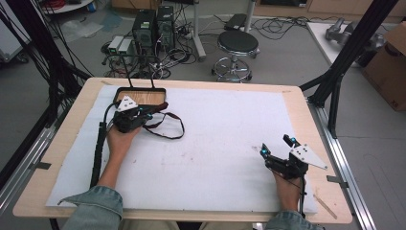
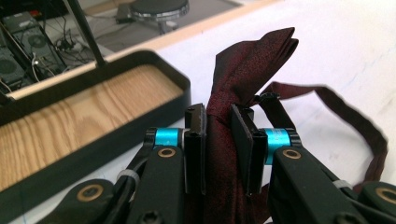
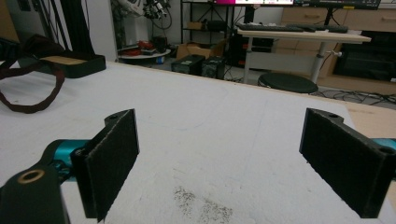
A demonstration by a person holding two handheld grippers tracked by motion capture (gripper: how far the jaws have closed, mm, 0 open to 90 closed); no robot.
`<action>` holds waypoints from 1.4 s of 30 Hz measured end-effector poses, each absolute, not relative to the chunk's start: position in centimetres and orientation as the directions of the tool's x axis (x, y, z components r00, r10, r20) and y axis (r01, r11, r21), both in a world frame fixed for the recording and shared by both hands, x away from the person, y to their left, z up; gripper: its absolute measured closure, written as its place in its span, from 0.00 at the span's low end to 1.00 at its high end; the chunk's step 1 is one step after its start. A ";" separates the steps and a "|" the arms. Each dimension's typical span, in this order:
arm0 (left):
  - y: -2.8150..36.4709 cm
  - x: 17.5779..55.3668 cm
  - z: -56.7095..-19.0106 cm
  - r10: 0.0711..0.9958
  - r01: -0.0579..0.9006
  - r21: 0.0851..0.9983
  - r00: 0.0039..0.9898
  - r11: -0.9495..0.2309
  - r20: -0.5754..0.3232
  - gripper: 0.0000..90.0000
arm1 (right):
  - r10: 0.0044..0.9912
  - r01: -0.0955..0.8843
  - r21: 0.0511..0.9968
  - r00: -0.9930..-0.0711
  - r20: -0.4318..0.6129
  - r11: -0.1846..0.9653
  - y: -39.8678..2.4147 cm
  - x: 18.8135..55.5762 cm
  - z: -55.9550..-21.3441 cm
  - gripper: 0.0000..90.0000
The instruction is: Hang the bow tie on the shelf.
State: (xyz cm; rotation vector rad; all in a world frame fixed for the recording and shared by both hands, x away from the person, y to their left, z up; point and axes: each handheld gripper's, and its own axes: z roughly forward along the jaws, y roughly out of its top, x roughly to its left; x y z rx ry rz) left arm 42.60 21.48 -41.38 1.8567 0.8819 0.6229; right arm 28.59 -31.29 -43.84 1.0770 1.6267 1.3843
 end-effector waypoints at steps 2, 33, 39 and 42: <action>21.4 42.5 -40.9 0.798 0.291 0.915 0.600 -0.280 0.053 0.84 | 0.924 0.137 0.988 -0.381 -0.013 0.070 -31.3 28.6 -43.9 0.12; 19.6 47.6 -33.0 0.846 0.182 0.976 0.533 -0.122 0.006 0.84 | 0.922 0.141 0.988 -0.387 0.001 0.058 -31.5 28.7 -43.9 0.12; 19.3 48.4 -32.4 0.862 0.170 0.980 0.506 -0.101 0.002 0.84 | 0.922 0.146 0.988 -0.387 0.008 0.053 -31.5 28.7 -43.9 0.12; 19.4 48.8 -32.2 0.868 0.166 0.982 0.496 -0.089 -0.005 0.84 | 0.922 0.145 0.988 -0.388 0.007 0.054 -31.5 28.7 -43.9 0.12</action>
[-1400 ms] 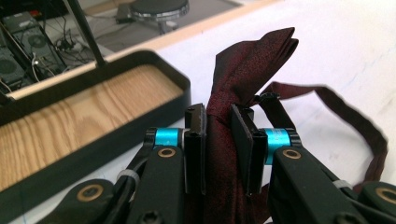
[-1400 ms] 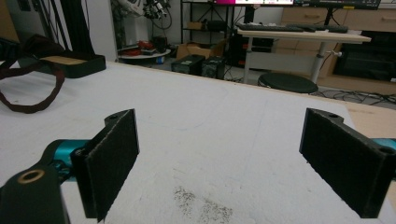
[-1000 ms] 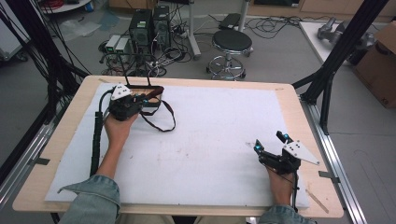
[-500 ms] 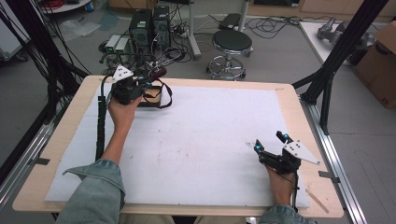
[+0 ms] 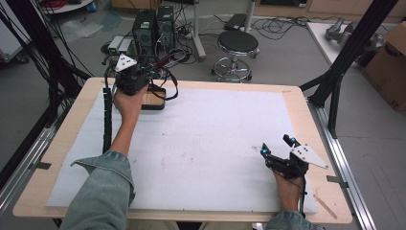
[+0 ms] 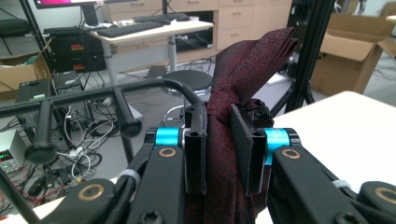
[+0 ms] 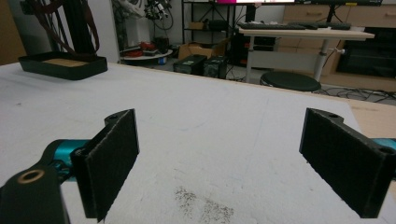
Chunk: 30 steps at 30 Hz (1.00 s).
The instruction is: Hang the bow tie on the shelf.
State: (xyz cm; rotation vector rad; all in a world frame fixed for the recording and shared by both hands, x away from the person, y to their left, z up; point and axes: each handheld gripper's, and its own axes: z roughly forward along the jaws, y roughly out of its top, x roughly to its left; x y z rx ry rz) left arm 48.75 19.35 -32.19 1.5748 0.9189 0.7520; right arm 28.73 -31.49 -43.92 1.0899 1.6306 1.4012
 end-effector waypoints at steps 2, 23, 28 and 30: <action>19.3 49.0 -32.1 0.872 0.159 0.984 0.489 -0.085 -0.004 0.84 | 0.921 0.145 0.988 -0.388 0.006 0.054 -31.5 28.7 -43.9 0.12; 19.2 50.2 -32.8 0.919 0.192 0.979 0.394 -0.069 -0.012 0.84 | 0.918 0.143 0.988 -0.396 0.006 0.056 -31.5 28.8 -44.0 0.12; 19.2 50.4 -33.0 0.922 0.195 0.978 0.386 -0.071 -0.010 0.84 | 0.918 0.144 0.988 -0.397 0.005 0.057 -31.5 28.8 -44.0 0.12; 19.2 50.5 -33.1 0.923 0.195 0.979 0.384 -0.064 -0.016 0.84 | 0.918 0.144 0.988 -0.396 0.006 0.056 -31.5 28.8 -44.0 0.12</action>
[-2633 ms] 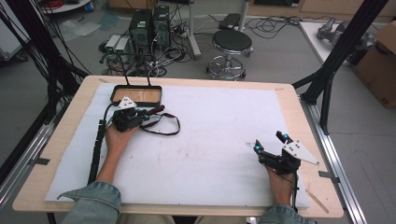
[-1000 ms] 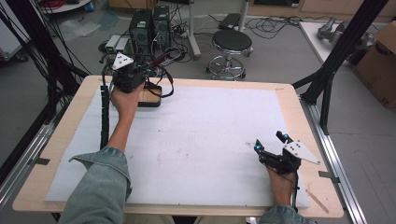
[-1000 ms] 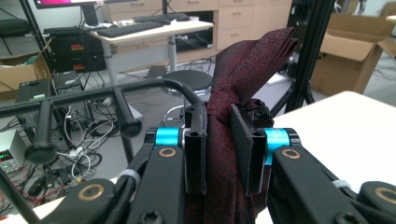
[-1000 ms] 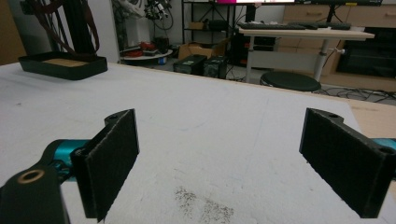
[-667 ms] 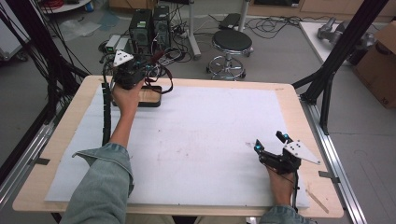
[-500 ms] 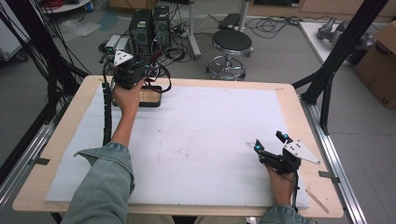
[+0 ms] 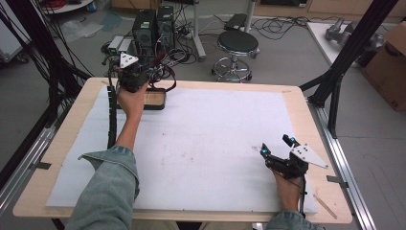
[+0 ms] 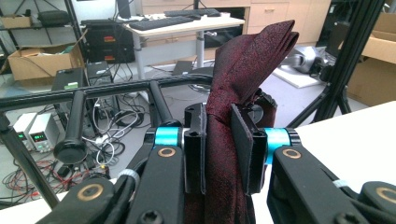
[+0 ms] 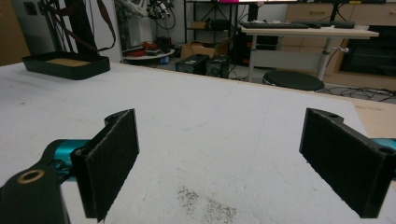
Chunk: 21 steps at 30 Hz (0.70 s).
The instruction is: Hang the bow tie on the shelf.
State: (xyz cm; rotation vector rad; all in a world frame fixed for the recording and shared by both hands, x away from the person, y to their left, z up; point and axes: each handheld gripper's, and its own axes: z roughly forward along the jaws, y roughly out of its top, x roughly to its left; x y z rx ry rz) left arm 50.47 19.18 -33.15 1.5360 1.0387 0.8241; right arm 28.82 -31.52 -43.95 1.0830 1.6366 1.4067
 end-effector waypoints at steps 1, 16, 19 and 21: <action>19.2 50.5 -33.2 0.922 0.196 0.979 0.388 -0.059 -0.022 0.84 | 0.918 0.144 0.988 -0.397 0.006 0.055 -31.5 28.8 -44.0 0.12; 19.2 50.5 -34.0 0.926 0.189 0.979 0.376 -0.082 0.005 0.83 | 0.918 0.151 0.987 -0.395 0.014 0.050 -31.5 28.9 -44.0 0.12; 19.2 50.6 -34.1 0.926 0.188 0.979 0.378 -0.083 0.006 0.82 | 0.918 0.149 0.987 -0.396 0.010 0.054 -31.5 28.9 -44.0 0.12; 19.1 50.6 -34.2 0.925 0.189 0.977 0.379 -0.094 0.016 0.81 | 0.918 0.148 0.987 -0.396 0.009 0.055 -31.5 28.9 -44.0 0.12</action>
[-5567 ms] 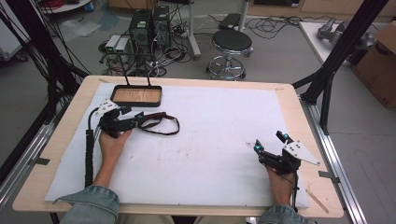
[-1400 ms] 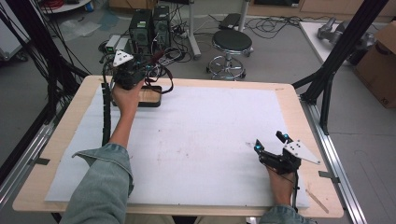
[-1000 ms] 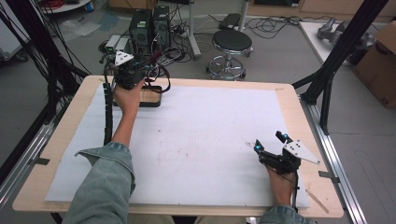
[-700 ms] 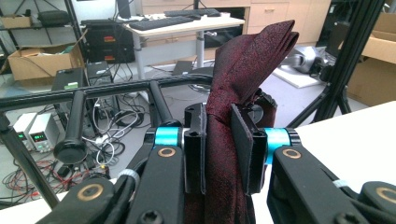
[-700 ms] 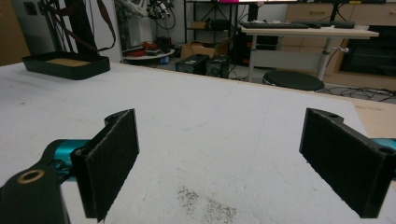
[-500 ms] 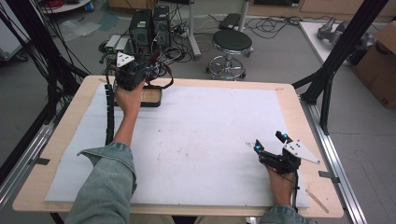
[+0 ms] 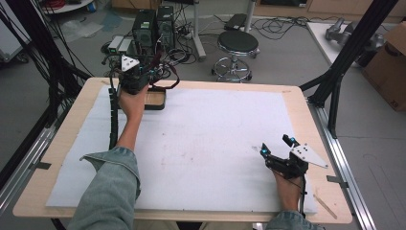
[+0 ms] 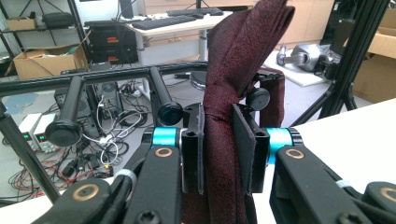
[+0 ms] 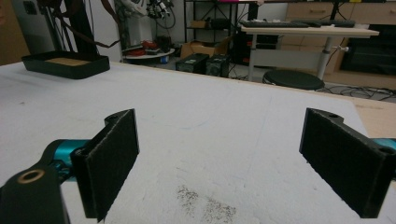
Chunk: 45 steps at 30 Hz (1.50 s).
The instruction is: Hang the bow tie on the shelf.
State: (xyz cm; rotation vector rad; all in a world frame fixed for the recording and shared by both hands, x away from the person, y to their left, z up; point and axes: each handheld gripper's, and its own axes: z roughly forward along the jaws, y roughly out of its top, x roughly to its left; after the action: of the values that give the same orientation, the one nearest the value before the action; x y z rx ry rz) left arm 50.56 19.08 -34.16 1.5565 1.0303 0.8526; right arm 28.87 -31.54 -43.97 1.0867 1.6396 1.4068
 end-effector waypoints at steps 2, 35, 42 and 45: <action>19.0 50.6 -34.3 0.925 0.194 0.976 0.378 -0.102 0.022 0.80 | 0.918 0.152 0.987 -0.396 0.013 0.051 -31.5 28.8 -44.0 0.12; 19.9 49.7 -35.8 0.914 0.228 0.966 0.406 -0.122 0.019 0.68 | 0.918 0.150 0.987 -0.396 0.008 0.056 -31.5 28.8 -44.0 0.12; 21.1 48.5 -35.7 0.913 0.224 0.968 0.407 -0.113 0.012 0.65 | 0.919 0.148 0.987 -0.394 0.004 0.059 -31.5 28.8 -44.0 0.12; 21.6 47.8 -35.4 0.909 0.222 0.969 0.417 -0.105 0.003 0.64 | 0.920 0.150 0.987 -0.393 0.007 0.057 -31.5 28.8 -44.0 0.12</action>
State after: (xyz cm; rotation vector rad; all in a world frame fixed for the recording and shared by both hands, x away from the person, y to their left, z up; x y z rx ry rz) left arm 47.78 21.57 -35.45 1.5963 1.0217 0.7983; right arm 28.83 -31.48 -43.96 1.0898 1.6395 1.4007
